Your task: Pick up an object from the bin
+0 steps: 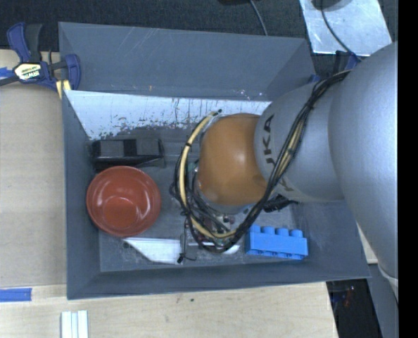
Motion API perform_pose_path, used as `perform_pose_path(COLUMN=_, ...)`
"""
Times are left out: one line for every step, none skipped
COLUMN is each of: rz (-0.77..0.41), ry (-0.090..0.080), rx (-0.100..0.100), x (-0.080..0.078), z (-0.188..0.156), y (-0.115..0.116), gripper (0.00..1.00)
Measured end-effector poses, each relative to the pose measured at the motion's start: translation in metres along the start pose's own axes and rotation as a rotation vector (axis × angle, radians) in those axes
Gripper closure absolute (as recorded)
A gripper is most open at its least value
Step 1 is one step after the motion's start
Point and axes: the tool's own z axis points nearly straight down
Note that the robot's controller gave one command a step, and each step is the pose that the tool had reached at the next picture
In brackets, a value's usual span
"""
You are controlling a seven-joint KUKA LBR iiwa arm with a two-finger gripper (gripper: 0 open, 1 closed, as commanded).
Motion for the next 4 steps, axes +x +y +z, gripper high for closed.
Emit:
perform_pose_path(rz=-0.002, ry=-0.001, rx=-0.001, x=0.0, z=-0.012, y=0.002, gripper=0.0)
perform_pose_path(rz=-0.018, ry=-0.003, rx=-0.001, x=0.004, z=-0.104, y=0.01, gripper=0.0)
perform_pose_path(rz=-0.031, ry=-0.006, rx=-0.001, x=0.004, z=-0.031, y=0.015, gripper=0.0)
perform_pose_path(rz=0.018, ry=-0.002, rx=-0.002, x=0.0, z=-0.018, y=0.018, gripper=0.0)
